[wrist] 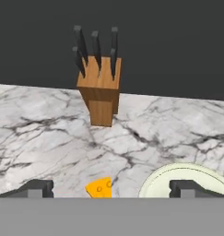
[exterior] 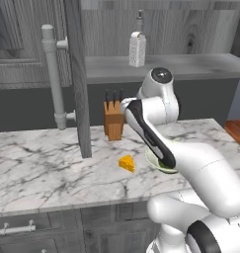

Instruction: Pick the cheese from the fridge and the cheese grater from the cabinet and place them next to the salad bowl.

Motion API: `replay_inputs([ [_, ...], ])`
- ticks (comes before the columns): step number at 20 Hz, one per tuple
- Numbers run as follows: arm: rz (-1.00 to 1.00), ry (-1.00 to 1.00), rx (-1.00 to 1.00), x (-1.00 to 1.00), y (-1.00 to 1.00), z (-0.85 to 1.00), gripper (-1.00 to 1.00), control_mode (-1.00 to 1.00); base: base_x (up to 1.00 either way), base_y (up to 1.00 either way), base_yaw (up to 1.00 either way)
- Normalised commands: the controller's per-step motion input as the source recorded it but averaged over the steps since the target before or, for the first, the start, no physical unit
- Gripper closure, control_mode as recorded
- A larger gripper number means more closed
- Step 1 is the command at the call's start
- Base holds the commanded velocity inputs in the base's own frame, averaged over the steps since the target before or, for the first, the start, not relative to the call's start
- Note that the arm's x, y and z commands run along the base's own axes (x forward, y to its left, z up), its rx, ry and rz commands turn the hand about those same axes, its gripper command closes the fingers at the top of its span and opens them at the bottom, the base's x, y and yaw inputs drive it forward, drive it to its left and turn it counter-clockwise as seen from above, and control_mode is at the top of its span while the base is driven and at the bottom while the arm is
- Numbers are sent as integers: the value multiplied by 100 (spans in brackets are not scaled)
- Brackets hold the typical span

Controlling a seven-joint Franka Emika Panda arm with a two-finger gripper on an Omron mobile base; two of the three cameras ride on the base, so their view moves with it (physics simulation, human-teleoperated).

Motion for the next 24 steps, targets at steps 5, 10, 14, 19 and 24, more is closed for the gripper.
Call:
replay_inputs([
  [5,5,-9,3,0,-18,46,-100,-100,0,0,0],
  [10,24,-18,0,-4,-35,44,-100,-100,0,0,0],
  [14,26,-16,0,-3,-36,43,-100,-100,0,0,0],
  [19,3,-4,3,5,-21,46,-100,-100,0,0,0],
  [24,-3,0,3,25,-8,44,-100,-100,0,0,0],
])
